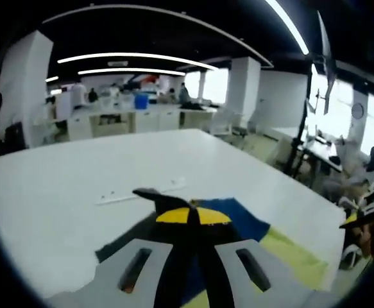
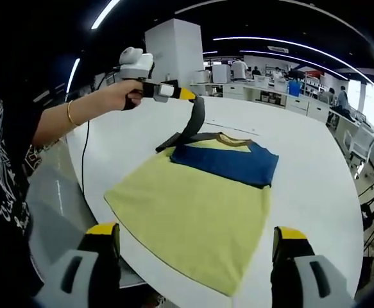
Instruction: Fold the garment on the visible template until the final outline fits inside the template.
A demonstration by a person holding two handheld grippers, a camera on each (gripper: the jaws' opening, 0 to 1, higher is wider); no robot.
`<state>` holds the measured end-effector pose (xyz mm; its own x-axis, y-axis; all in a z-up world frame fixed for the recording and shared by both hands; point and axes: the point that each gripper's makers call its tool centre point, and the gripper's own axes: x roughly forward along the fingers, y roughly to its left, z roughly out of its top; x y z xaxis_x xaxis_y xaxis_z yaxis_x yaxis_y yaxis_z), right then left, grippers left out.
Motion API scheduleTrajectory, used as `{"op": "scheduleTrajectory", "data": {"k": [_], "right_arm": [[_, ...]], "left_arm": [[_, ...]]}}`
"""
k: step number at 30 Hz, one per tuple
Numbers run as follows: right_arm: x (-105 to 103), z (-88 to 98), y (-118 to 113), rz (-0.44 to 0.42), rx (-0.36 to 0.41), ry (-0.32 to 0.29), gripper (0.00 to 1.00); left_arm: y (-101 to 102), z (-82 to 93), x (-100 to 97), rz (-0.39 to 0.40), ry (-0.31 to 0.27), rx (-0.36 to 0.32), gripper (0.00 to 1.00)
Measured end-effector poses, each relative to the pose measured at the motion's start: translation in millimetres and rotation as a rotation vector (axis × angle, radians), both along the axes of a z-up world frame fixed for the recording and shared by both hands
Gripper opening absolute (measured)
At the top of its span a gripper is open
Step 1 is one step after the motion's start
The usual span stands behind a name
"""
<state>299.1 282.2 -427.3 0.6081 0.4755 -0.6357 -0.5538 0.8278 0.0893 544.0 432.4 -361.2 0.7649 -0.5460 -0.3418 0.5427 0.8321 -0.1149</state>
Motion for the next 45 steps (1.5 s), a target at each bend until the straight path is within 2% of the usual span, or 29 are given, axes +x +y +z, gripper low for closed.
{"op": "scheduleTrajectory", "data": {"k": [15,23,34,45], "right_arm": [[-1.2,-4.6,0.9,0.005,-0.015,0.021,0.99],[-1.8,-12.5,2.4,-0.009,-0.006,0.035,0.99],[-3.3,-18.2,-1.9,-0.026,-0.006,0.043,0.99],[-6.8,-25.0,-7.8,-0.038,-0.016,0.060,0.99]], "left_arm": [[-54.1,-5.2,-6.4,-0.097,0.009,-0.013,0.00],[-81.8,-9.0,-20.4,-0.163,0.010,-0.006,0.00],[-112.9,-35.9,-35.1,-0.220,0.049,0.014,0.00],[-140.9,-63.5,-51.0,-0.293,0.060,0.053,0.00]]}}
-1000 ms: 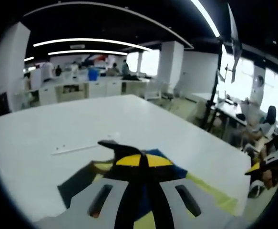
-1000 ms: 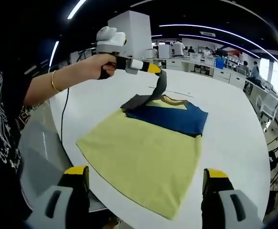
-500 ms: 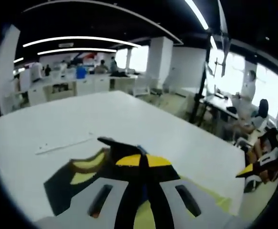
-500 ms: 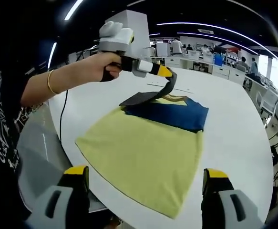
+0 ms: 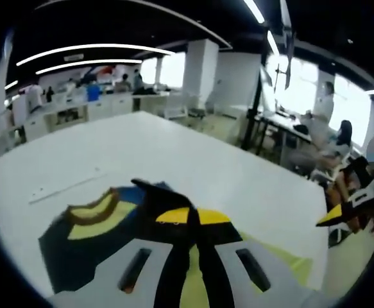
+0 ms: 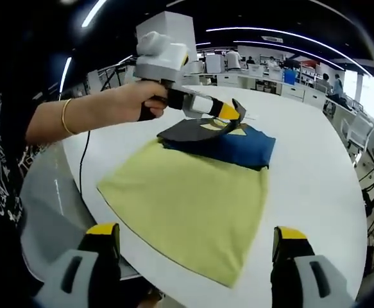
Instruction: Fold the garment on the visible template until the final outline fits inside the template.
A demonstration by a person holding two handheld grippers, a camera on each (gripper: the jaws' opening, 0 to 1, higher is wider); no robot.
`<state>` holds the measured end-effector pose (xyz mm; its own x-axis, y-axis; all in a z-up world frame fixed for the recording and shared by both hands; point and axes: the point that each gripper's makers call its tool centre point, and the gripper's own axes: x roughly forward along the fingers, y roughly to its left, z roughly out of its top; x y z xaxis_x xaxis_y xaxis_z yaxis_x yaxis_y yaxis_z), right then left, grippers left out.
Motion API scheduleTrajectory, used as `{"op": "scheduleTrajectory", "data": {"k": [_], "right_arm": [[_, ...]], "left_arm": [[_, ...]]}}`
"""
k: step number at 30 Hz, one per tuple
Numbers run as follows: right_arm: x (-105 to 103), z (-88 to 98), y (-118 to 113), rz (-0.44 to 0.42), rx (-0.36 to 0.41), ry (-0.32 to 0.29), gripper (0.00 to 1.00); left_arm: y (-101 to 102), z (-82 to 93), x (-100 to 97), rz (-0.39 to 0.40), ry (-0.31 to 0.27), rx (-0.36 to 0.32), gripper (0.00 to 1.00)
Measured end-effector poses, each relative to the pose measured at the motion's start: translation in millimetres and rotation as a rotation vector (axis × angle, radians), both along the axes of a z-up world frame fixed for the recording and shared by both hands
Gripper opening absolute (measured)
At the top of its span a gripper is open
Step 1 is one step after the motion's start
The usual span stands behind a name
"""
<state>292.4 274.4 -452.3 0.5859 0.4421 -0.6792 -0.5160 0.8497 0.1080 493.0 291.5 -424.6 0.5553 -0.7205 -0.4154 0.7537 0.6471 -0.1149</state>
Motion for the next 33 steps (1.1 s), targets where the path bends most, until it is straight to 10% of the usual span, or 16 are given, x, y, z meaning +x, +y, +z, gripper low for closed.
{"op": "scheduleTrajectory", "data": {"k": [22,33], "right_arm": [[5.1,-10.7,-4.2,-0.009,-0.011,0.024,0.99],[9.1,-7.4,-3.3,-0.007,-0.009,0.010,0.99]], "left_arm": [[-29.7,-62.3,-14.3,-0.063,0.141,-0.022,0.01],[-20.5,-45.9,-16.5,-0.087,0.045,-0.010,0.45]]}}
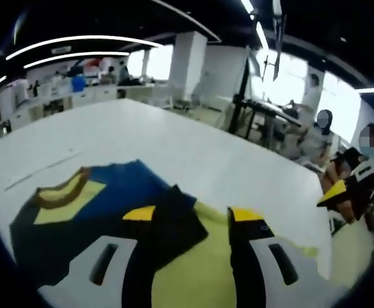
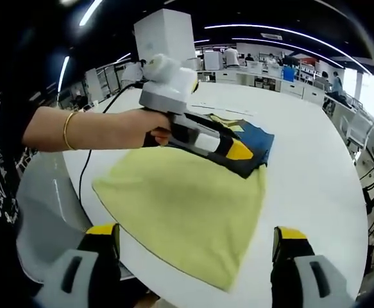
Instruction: Fold the garment on the visible template until the final outline fits inside the template.
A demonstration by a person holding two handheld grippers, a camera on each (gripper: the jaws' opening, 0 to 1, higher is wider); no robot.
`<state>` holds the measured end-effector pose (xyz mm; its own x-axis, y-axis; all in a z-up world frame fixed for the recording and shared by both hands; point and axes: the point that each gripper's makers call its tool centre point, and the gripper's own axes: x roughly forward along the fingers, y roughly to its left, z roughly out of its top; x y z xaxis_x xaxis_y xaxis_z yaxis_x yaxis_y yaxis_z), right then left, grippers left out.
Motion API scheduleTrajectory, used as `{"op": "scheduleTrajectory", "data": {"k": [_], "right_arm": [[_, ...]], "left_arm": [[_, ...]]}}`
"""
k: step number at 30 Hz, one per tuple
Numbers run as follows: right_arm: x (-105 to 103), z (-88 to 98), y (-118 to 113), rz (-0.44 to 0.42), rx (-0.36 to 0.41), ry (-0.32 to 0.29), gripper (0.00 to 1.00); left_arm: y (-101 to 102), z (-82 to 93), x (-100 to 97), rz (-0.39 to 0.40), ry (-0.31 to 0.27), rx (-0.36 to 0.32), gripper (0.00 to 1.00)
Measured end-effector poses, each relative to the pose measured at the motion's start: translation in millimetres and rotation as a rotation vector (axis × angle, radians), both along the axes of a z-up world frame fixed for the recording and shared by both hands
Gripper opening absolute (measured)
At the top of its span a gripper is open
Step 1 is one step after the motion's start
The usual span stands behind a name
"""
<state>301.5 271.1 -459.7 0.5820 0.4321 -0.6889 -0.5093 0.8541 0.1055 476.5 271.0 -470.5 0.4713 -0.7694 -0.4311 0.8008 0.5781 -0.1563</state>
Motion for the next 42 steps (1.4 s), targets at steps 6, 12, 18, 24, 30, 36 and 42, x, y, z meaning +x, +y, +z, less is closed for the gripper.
{"op": "scheduleTrajectory", "data": {"k": [6,12,18,24,30,36,42], "right_arm": [[3.8,2.8,3.1,0.005,0.013,-0.007,0.99],[9.1,5.9,3.0,-0.006,0.021,-0.014,0.99],[15.4,11.1,-1.3,-0.021,0.023,-0.019,0.99],[14.9,10.7,-3.3,-0.005,-0.004,-0.005,0.99],[15.6,9.6,-4.7,-0.008,-0.015,0.005,0.99],[15.1,7.5,-4.3,-0.014,-0.020,0.011,0.99],[13.3,3.0,-5.5,-0.020,-0.030,0.019,0.97]], "left_arm": [[16.2,14.0,4.4,0.019,-0.042,0.016,0.71],[36.8,29.8,11.5,0.071,-0.030,-0.016,0.88],[59.9,35.2,12.3,0.083,-0.061,0.024,0.99],[84.9,37.8,1.2,0.065,-0.044,0.028,0.99],[116.2,42.3,-11.9,0.064,-0.046,0.043,0.99],[146.3,46.7,-17.4,0.111,-0.045,0.072,0.99],[172.8,47.4,-35.3,0.115,-0.051,0.090,0.99]]}}
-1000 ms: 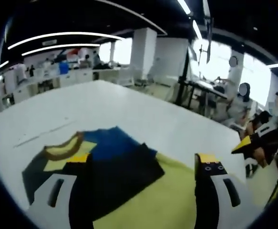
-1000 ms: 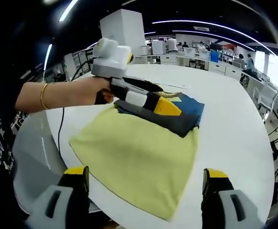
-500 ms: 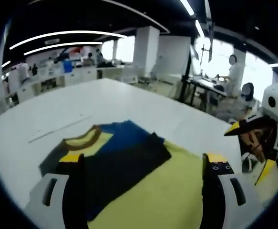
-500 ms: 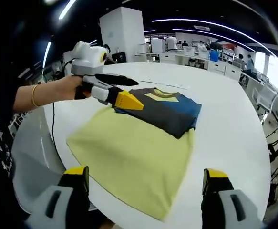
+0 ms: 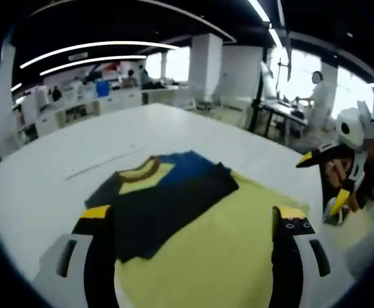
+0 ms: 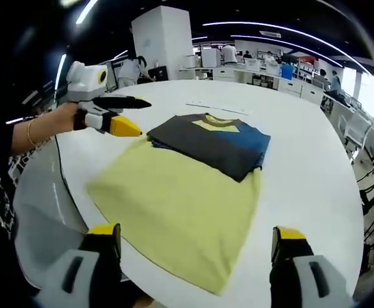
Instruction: Fold the garment on the visible template until the final outline fits inside the template.
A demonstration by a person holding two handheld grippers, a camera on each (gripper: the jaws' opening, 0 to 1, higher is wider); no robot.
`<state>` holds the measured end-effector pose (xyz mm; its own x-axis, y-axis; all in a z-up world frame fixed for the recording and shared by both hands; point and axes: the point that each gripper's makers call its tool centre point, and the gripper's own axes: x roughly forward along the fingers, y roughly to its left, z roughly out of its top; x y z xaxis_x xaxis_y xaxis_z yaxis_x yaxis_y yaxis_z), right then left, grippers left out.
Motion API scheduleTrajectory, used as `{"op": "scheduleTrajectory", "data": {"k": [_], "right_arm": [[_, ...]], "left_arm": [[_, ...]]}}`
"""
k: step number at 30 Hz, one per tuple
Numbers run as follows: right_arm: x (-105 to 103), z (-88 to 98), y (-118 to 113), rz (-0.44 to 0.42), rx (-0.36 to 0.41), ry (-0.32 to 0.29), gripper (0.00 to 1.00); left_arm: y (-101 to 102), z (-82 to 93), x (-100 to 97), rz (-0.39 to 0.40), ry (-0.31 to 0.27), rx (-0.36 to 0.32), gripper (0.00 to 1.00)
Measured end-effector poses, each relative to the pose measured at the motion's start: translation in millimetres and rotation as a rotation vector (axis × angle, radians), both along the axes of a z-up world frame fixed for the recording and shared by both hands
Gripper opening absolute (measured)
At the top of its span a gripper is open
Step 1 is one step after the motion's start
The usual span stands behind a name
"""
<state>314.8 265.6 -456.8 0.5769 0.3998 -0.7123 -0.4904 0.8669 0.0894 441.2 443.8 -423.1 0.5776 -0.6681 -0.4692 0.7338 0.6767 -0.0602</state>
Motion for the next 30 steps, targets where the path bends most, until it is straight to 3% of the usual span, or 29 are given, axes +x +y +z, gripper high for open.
{"op": "scheduleTrajectory", "data": {"k": [10,19,23,30], "right_arm": [[-12.4,-14.1,-6.9,0.010,-0.041,0.029,0.92],[-20.7,-31.1,-11.5,-0.004,-0.048,0.062,0.86],[-23.1,-37.9,-18.2,-0.032,-0.048,0.071,0.80],[-26.2,-49.1,-29.6,-0.075,-0.055,0.080,0.69]], "left_arm": [[55.9,-15.6,-28.9,0.040,0.019,0.058,0.93],[81.2,-32.5,-64.2,0.062,0.071,0.062,0.86],[93.0,-40.0,-74.7,0.066,0.051,0.115,0.74],[103.6,-48.3,-87.8,0.104,0.091,0.113,0.65]]}}
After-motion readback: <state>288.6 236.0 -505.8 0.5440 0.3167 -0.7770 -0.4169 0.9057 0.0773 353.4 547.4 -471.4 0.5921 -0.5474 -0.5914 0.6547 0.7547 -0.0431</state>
